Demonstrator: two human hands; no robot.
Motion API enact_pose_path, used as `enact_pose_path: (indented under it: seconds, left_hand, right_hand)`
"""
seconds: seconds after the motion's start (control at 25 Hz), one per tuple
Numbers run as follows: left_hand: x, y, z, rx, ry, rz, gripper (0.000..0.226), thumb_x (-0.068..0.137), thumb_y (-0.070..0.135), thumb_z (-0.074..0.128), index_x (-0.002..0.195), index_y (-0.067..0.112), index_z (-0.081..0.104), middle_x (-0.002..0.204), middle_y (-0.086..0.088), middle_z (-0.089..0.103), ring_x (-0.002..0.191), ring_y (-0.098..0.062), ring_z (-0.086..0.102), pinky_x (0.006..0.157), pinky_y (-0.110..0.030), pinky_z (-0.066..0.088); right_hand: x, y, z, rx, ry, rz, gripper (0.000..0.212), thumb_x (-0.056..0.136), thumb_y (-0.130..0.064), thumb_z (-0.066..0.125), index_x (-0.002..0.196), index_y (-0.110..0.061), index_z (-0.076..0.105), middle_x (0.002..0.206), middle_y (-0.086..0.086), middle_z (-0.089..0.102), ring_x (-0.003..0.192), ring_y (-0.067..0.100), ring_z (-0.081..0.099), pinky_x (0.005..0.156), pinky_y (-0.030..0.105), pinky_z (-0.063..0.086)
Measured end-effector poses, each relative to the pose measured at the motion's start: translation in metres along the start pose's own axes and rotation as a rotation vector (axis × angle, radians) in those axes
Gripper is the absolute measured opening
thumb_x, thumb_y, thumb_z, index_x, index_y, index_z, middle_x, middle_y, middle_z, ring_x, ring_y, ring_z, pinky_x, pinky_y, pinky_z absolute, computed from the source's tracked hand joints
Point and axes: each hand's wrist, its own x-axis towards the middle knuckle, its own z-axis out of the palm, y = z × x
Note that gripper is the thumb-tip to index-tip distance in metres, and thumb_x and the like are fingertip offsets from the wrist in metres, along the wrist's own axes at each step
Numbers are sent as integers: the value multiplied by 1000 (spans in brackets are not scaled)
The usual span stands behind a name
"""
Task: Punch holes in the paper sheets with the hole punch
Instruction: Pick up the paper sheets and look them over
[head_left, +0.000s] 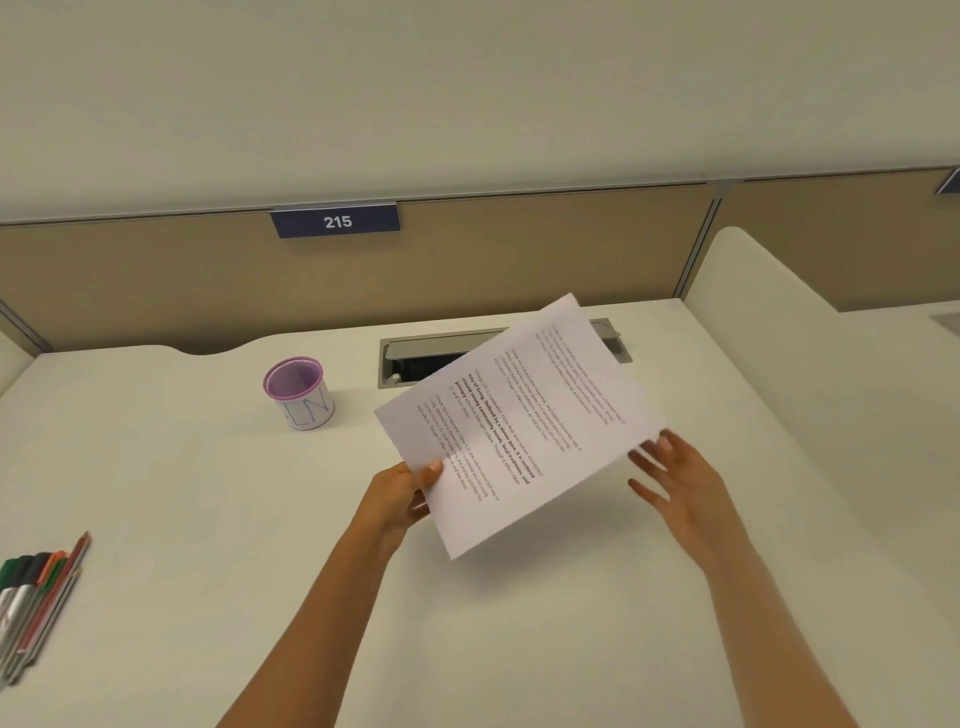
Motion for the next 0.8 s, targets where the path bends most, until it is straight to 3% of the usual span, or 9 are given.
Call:
enact_pose_path:
  seconds: [0.08,0.2,0.28,0.4,0.56,0.68,0.8]
  left_hand:
    - [0,-11,8,-78,23,-55,14,88,10,64,102,13,64,96,-4,72,87,-20,67,71,-34,51]
    - [-2,-27,23,-160,57,-103,12,87,8,64,96,16,64,94,-3,72,86,-20,66,71,-35,52]
    - [-4,-36,34,-193,65,-122,12,88,8,64,95,18,65,95,-3,72,86,-20,66,70,-35,52]
    - [-6,-48,48,-209,51,-149,14,88,8,64,98,17,65,97,-4,72,89,-20,67,68,-34,52]
    - [-3,-64,64,-214,23,-191,15,88,9,65,101,16,65,100,-5,72,93,-23,67,71,-35,53]
    - [6,-66,68,-103,-22,-201,22,85,13,69,107,12,66,104,-5,73,98,-24,67,75,-33,54]
    - [31,-47,62,114,53,-45,34,85,20,70,114,5,63,99,-4,70,88,-19,66,76,-31,51]
  right_hand:
    - [-13,22,11,158,21,101,59,64,-33,78,116,-14,59,133,14,59,118,30,58,97,49,46]
    - [-32,43,42,190,13,175,45,74,-32,76,112,-13,65,127,12,64,118,29,60,100,49,46]
    - [-39,47,64,178,0,154,37,85,-26,67,119,-12,64,123,9,68,116,26,63,99,46,48]
    - [-38,49,82,184,45,102,35,89,-14,65,124,-15,61,118,5,71,109,24,67,95,45,51]
    - [-30,50,77,159,192,80,29,91,1,58,115,-12,65,113,7,72,103,25,68,88,42,53]
    - [-23,46,63,120,246,73,27,91,1,57,111,-14,66,110,5,72,102,25,68,88,41,52]
    - [-12,36,43,97,278,68,30,91,1,57,118,-12,64,110,4,71,103,26,67,91,43,52]
